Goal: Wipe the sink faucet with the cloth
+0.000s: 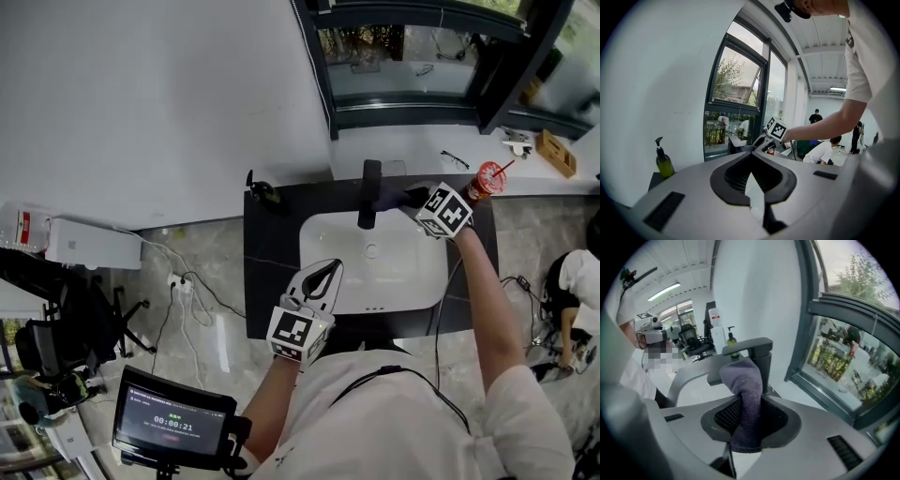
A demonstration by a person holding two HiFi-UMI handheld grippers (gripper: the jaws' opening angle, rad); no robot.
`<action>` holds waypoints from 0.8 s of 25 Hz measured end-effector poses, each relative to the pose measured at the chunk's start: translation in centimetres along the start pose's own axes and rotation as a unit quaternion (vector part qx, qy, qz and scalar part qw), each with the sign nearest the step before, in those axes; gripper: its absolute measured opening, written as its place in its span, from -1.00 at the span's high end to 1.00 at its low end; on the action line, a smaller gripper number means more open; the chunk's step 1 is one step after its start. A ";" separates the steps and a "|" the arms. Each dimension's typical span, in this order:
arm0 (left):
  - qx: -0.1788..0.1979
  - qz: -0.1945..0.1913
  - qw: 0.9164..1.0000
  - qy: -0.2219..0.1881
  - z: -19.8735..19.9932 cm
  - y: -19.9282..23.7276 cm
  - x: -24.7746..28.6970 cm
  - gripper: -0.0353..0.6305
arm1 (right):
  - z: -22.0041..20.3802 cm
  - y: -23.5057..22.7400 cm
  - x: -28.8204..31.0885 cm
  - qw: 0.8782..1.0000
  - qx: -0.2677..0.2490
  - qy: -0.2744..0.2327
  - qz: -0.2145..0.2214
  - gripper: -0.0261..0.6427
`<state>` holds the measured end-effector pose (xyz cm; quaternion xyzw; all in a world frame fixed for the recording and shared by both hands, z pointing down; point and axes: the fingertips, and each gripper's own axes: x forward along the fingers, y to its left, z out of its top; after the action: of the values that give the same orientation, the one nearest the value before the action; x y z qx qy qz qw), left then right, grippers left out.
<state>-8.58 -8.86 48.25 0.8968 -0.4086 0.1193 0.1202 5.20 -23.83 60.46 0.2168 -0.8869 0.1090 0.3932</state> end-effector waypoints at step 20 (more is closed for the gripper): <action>-0.003 0.004 1.000 0.004 -0.4 0.3 -0.5 0.91 | 3.5 5.9 1.4 0.991 -0.037 0.012 0.127 0.60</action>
<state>-9.14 -8.55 48.52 0.8946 -0.4119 0.1220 0.1235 -0.71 -20.34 59.05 0.0868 -0.9056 0.1277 0.3950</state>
